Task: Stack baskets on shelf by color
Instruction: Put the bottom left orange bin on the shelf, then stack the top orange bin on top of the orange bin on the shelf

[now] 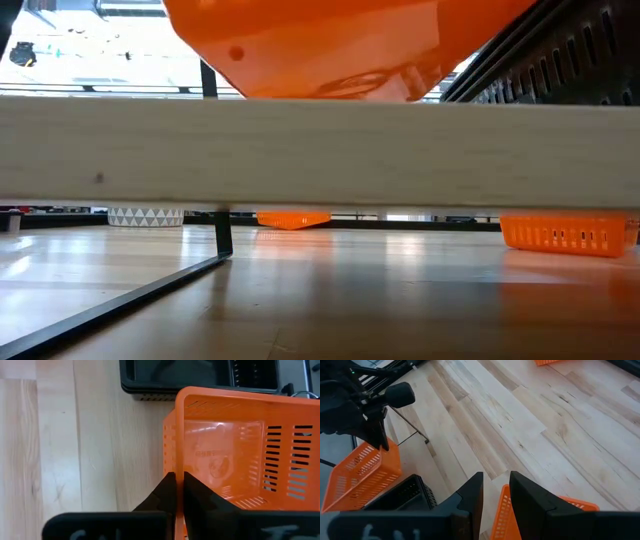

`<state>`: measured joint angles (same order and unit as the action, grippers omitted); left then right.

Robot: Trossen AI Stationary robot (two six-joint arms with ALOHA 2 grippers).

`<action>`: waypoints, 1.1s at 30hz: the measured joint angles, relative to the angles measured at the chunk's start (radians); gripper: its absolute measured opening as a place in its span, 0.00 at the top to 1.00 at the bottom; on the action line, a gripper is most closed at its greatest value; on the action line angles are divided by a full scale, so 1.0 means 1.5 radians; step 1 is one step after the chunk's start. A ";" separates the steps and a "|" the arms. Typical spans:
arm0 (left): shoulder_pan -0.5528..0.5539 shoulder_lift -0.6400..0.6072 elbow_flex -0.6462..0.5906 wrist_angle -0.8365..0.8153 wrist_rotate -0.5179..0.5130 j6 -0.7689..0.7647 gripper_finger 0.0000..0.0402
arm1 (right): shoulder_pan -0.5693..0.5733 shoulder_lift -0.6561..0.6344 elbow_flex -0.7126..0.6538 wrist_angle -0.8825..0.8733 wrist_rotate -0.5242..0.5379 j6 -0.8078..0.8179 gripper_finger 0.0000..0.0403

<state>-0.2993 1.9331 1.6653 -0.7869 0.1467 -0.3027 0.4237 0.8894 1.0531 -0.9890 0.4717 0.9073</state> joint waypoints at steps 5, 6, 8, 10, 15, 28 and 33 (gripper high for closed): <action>0.000 0.000 0.000 0.000 -0.002 -0.004 0.90 | 0.000 0.000 0.000 0.000 0.000 0.000 0.71; 0.000 0.000 0.000 0.000 -0.002 -0.004 0.88 | 0.000 0.000 0.000 0.000 0.000 0.000 0.71; 0.000 0.000 0.000 0.000 -0.003 -0.011 0.83 | 0.000 0.000 0.000 0.000 0.000 0.000 0.71; 0.000 0.000 0.000 0.000 -0.003 -0.018 0.78 | 0.000 0.000 0.000 0.000 0.000 0.000 0.71; 0.004 0.000 0.002 -0.002 -0.001 -0.027 0.72 | 0.000 0.000 0.000 0.000 0.000 0.000 0.71; 0.069 -0.004 0.278 -0.240 -0.144 0.076 0.69 | 0.000 0.000 0.000 0.000 0.000 0.001 0.71; 0.133 -0.006 0.351 -0.351 -0.275 0.185 0.69 | 0.000 0.000 0.000 0.000 0.000 0.001 0.71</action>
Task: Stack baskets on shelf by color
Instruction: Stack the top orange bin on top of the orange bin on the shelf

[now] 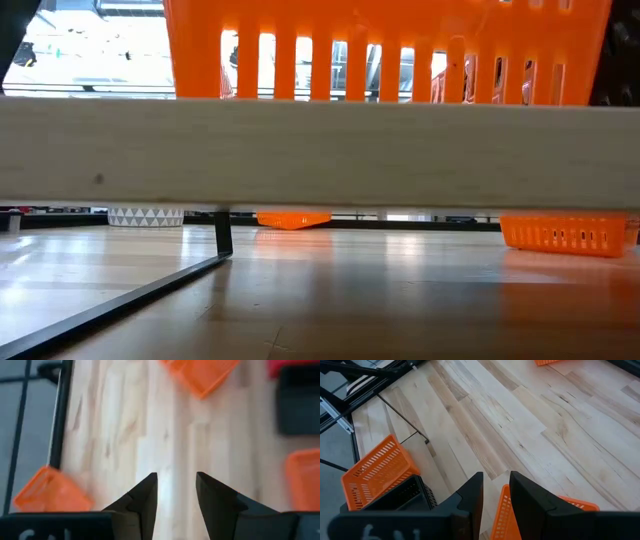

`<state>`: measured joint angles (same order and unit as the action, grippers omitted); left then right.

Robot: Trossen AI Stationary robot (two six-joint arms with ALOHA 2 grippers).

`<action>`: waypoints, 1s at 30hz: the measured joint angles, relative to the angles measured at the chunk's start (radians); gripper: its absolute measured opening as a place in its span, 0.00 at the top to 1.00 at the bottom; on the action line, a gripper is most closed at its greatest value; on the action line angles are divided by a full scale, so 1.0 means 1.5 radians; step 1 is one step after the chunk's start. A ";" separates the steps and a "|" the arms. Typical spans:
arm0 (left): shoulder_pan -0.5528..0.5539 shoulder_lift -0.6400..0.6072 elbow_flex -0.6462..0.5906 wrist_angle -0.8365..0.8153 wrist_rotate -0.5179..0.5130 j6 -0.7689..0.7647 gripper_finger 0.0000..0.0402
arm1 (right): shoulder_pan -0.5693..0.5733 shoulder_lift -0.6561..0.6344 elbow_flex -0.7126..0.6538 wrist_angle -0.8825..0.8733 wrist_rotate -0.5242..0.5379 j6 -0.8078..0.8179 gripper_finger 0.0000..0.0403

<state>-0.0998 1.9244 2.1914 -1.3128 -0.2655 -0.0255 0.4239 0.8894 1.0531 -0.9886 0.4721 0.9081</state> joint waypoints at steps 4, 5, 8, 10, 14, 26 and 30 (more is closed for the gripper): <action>0.078 0.001 -0.008 -0.066 0.034 0.073 0.69 | 0.000 0.000 0.000 0.000 0.000 0.000 0.71; 0.097 0.002 -0.014 -0.085 0.035 0.097 0.68 | 0.000 0.000 0.000 0.000 0.000 0.000 0.71; 0.158 0.002 -0.023 -0.129 0.037 0.166 0.65 | 0.000 0.000 0.000 -0.002 0.000 0.000 0.71; 0.202 0.002 -0.023 -0.148 0.039 0.204 0.61 | 0.000 0.000 0.000 -0.005 0.000 0.000 0.71; 0.292 -0.003 -0.024 -0.137 0.073 0.262 0.53 | 0.000 0.000 0.000 -0.007 0.001 0.000 0.71; 0.504 -0.020 -0.136 -0.064 0.219 0.421 0.52 | -0.013 0.000 0.000 -0.017 0.004 0.006 0.71; 0.562 -0.027 -0.198 -0.039 0.241 0.454 0.54 | -0.031 0.000 0.000 -0.020 0.011 0.006 0.71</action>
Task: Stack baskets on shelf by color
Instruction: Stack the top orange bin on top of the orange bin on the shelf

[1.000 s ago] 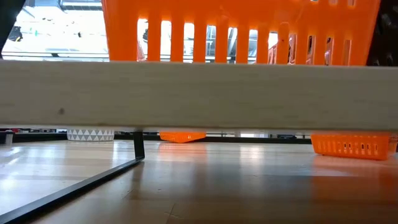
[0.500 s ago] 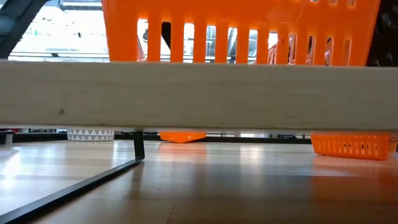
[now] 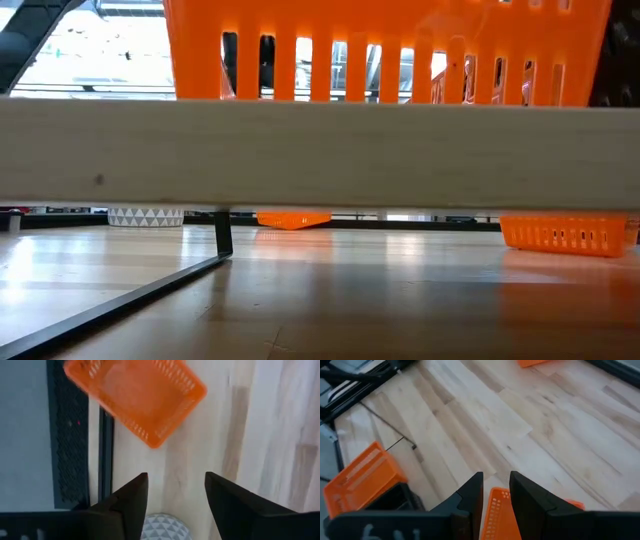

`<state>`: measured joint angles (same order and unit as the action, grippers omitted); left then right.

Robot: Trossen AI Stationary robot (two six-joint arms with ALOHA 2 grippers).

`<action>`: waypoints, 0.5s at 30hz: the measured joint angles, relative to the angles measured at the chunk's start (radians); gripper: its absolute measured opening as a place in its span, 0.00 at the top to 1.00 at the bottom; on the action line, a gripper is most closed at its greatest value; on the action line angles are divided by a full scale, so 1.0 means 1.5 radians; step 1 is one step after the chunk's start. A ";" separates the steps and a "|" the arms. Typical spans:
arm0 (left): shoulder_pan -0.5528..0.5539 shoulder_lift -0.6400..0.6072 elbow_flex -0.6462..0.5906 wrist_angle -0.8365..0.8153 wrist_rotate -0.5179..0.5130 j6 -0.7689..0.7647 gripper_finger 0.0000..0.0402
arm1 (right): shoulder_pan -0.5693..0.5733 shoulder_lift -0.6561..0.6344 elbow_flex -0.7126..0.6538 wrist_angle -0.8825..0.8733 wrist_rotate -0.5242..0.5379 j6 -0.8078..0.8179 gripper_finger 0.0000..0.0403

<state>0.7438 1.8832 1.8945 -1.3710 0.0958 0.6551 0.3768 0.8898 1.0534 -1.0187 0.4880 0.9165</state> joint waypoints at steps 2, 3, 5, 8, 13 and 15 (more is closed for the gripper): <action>0.015 -0.001 -0.029 0.028 0.004 0.014 0.55 | -0.009 0.000 0.000 0.001 0.007 0.000 0.71; 0.019 0.000 -0.042 0.046 0.004 0.022 0.56 | -0.014 0.000 0.000 0.001 0.007 -0.001 0.71; 0.022 0.000 -0.067 0.075 0.002 0.050 0.56 | -0.024 0.000 0.000 0.001 0.007 -0.003 0.71; 0.020 0.000 -0.104 0.118 -0.018 0.107 0.56 | -0.037 0.000 0.000 0.001 0.007 -0.003 0.71; 0.019 0.000 -0.176 0.165 -0.037 0.218 0.56 | -0.052 0.000 0.000 0.001 0.007 -0.003 0.71; 0.019 0.000 -0.205 0.169 -0.037 0.244 0.56 | -0.057 0.000 0.000 0.001 0.007 -0.003 0.71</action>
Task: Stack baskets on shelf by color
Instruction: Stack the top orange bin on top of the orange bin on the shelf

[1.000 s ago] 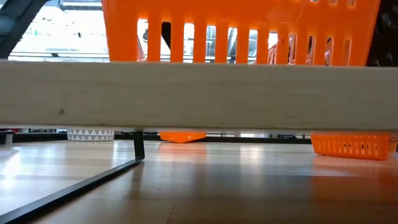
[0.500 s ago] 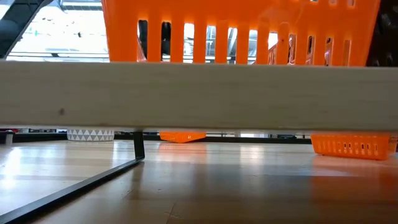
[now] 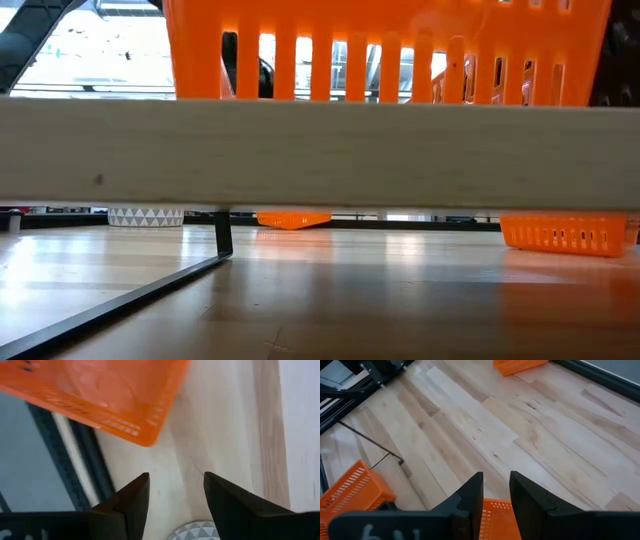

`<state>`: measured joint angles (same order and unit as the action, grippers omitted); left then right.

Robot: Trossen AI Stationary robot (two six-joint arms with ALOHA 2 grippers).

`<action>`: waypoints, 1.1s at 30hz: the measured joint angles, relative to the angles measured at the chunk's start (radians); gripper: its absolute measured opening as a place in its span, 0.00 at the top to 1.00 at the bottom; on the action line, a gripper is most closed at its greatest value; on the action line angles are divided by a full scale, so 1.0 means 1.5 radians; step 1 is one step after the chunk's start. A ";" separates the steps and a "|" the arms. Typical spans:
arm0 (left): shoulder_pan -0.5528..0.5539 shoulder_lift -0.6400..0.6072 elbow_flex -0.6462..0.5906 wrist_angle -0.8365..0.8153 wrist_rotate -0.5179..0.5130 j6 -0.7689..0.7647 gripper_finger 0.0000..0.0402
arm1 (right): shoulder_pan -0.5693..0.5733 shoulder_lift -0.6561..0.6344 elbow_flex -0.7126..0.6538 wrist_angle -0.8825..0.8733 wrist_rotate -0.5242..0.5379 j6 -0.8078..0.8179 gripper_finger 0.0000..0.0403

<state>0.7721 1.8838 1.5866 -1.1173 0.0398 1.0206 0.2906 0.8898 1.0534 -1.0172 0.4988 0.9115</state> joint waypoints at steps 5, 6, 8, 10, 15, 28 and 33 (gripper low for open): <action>-0.006 0.000 -0.057 0.048 -0.050 0.007 0.56 | -0.004 0.000 0.000 0.000 0.000 0.003 0.71; -0.006 0.000 -0.062 0.058 -0.060 0.001 0.56 | -0.005 0.000 0.000 0.000 0.000 0.003 0.71; -0.004 0.000 -0.068 0.058 -0.068 -0.019 0.56 | -0.008 0.000 0.000 0.000 0.000 0.004 0.71; -0.001 0.000 -0.068 0.072 -0.069 -0.033 0.56 | -0.012 0.000 0.000 0.000 0.000 0.008 0.71; -0.003 0.000 -0.067 0.112 -0.088 -0.071 0.56 | -0.018 0.000 0.000 0.000 0.000 0.008 0.71; 0.052 -0.108 -0.084 0.032 0.085 -0.130 0.70 | -0.021 0.000 0.000 0.001 0.000 0.028 0.71; 0.090 -0.261 -0.196 0.078 0.129 -0.100 0.83 | -0.021 0.000 0.000 0.001 0.000 0.029 0.71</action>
<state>0.9067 1.4923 1.2919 -1.0001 0.2330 0.8709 0.2588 0.8894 1.0534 -1.0164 0.4988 0.9546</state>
